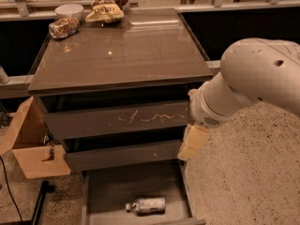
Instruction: Pick blue plastic bottle from bottom drawer and place on counter
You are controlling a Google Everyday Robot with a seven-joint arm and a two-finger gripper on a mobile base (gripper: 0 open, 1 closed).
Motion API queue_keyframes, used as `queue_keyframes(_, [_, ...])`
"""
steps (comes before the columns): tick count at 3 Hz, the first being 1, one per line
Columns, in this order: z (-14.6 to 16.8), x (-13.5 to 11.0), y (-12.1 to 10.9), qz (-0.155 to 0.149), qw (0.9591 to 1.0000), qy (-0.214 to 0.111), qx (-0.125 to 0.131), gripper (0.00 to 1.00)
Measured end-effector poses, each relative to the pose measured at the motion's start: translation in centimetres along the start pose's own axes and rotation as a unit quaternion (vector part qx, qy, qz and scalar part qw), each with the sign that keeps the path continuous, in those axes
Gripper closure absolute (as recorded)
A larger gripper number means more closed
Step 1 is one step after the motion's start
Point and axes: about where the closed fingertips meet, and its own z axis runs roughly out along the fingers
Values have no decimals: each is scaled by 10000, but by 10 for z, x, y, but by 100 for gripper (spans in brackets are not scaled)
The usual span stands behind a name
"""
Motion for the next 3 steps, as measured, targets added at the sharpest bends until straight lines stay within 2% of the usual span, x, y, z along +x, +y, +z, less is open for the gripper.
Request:
queue_keyframes(1, [0,0,0,0,10000,1,-3,0])
queue_keyframes(2, [23,5,7,47,9991,182,-373,0])
queue_keyframes(3, [59,18,20,174,9957,402,-819,0])
